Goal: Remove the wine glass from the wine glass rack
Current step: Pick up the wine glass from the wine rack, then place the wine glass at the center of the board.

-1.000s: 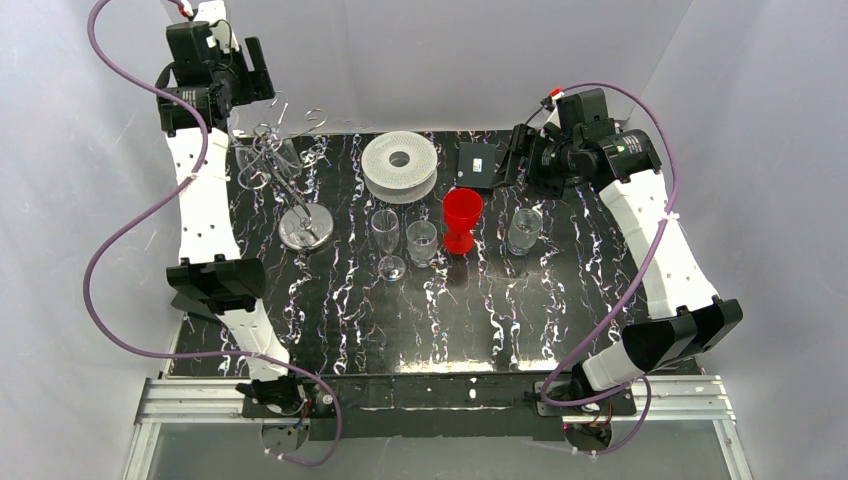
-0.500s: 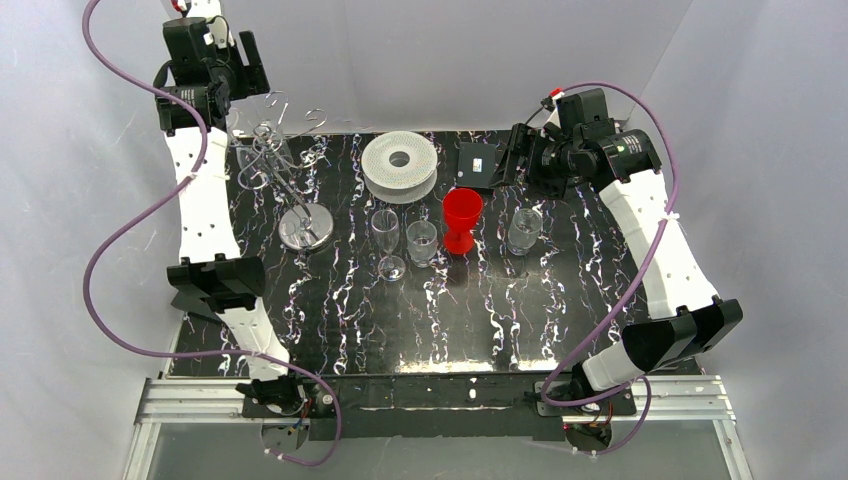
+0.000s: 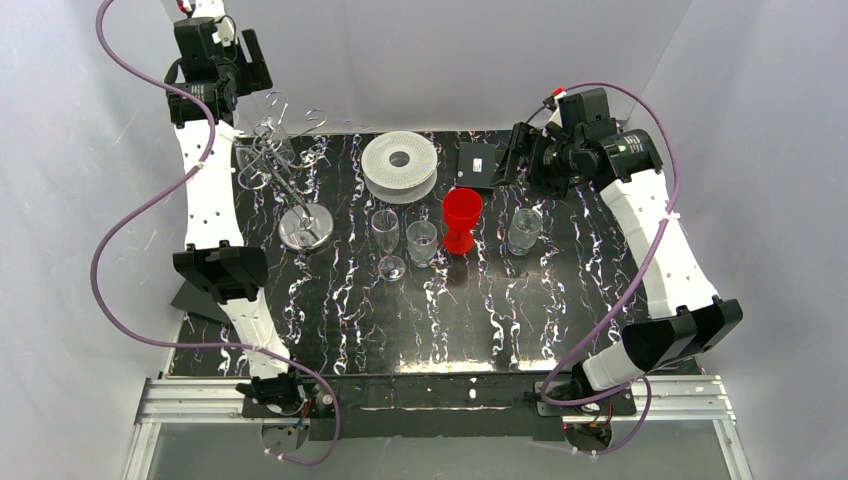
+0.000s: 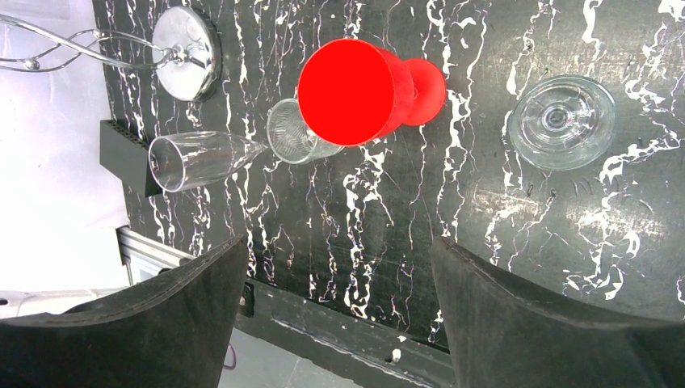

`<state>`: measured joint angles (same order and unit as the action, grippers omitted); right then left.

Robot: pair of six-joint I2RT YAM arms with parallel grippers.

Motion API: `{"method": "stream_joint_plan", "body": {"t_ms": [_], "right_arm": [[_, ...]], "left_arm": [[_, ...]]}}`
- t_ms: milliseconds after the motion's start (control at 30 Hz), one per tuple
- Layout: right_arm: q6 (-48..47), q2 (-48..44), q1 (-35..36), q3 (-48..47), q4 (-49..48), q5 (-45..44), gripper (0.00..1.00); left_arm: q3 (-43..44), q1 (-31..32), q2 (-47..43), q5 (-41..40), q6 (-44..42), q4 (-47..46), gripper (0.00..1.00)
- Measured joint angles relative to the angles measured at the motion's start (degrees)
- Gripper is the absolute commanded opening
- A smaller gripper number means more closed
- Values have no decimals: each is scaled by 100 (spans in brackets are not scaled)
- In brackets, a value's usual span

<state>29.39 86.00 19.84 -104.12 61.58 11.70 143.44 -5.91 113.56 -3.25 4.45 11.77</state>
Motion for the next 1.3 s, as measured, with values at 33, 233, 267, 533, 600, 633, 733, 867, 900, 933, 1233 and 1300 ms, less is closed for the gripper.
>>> {"method": "stream_joint_plan", "body": {"t_ms": [33,233,267,533,600,633,733,867,900,933,1233,1300], "right_arm": [[0,0,0,0,0,0,91],[0,37,-39,-2,0,0,92],[0,48,-44,0,0,0,92],[0,116,-70,-2,0,2,93],[0,151,-70,-2,0,2,93],[0,155,-70,-2,0,2,94],[0,157,-72,-2,0,2,94],[0,157,-74,-2,0,4,94],[0,157,-74,-2,0,2,94],[0,157,-74,-2,0,4,95],[0,157,-74,-2,0,4,95],[0,157,-74,-2,0,4,95]], "left_arm": [[11,0,7,-2,24,-20,47],[92,0,66,-28,199,-203,45],[105,0,76,-28,221,-225,45],[179,0,332,74,656,-518,41],[179,2,348,120,813,-557,40],[179,0,348,146,881,-601,39],[184,2,363,350,1172,-793,39],[225,9,433,498,1292,-866,38],[225,11,444,535,1325,-870,38],[225,15,455,568,1355,-881,38],[223,144,522,800,1508,-992,38],[223,197,525,861,1552,-1025,38]]}}
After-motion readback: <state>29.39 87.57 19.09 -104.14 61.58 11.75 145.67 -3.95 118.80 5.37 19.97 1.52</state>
